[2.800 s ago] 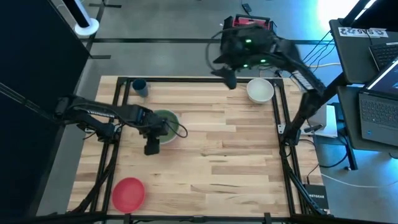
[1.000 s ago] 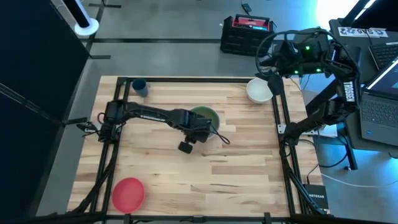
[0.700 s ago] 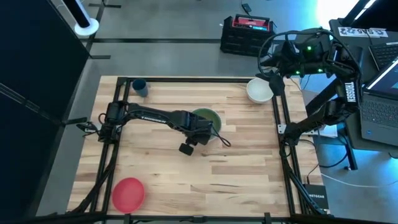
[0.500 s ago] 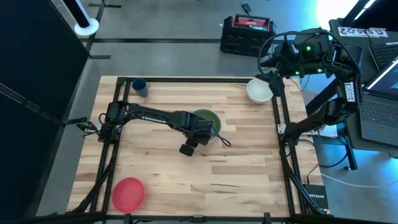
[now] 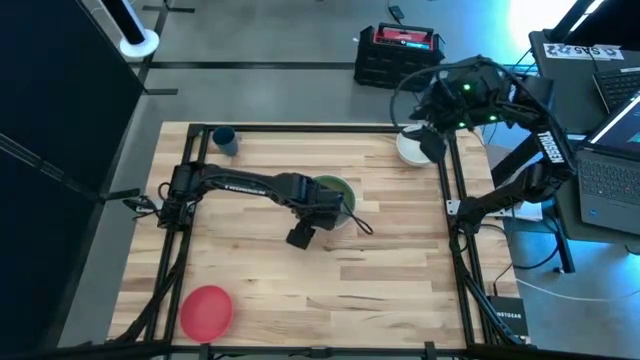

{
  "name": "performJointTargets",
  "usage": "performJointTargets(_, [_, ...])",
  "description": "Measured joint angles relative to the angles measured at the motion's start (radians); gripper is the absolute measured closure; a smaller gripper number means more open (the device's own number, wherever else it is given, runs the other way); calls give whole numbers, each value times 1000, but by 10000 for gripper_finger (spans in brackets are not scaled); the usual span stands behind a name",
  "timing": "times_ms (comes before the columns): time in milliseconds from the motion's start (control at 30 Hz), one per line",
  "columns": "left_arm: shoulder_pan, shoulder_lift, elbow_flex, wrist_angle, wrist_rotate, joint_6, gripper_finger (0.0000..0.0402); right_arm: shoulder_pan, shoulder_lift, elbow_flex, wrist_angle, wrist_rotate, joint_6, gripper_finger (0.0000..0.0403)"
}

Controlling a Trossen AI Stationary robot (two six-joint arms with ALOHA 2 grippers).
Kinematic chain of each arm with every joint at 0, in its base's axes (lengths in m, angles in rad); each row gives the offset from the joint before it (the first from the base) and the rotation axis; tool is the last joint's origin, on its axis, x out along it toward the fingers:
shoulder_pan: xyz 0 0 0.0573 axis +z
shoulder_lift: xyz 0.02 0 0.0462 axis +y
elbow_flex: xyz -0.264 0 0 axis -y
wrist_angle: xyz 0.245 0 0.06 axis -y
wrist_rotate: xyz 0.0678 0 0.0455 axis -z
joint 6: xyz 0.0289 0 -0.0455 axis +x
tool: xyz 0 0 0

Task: Nest bowls inside each other
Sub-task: Move the stacked bowls to the center of the table, then stack the white bowl on top of the green bowl

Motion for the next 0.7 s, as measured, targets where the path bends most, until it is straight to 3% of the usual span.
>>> performJointTargets(300, [10,-103,109,-218,-123,-108,206,-4,-2,-292,137,40,15,175])
performJointTargets(400, [30,-165,117,-258,-145,-158,206,-31,-1,-443,186,115,40,175])
performJointTargets(700, [88,-380,117,-389,-198,-343,206,-269,0,-840,345,128,115,175])
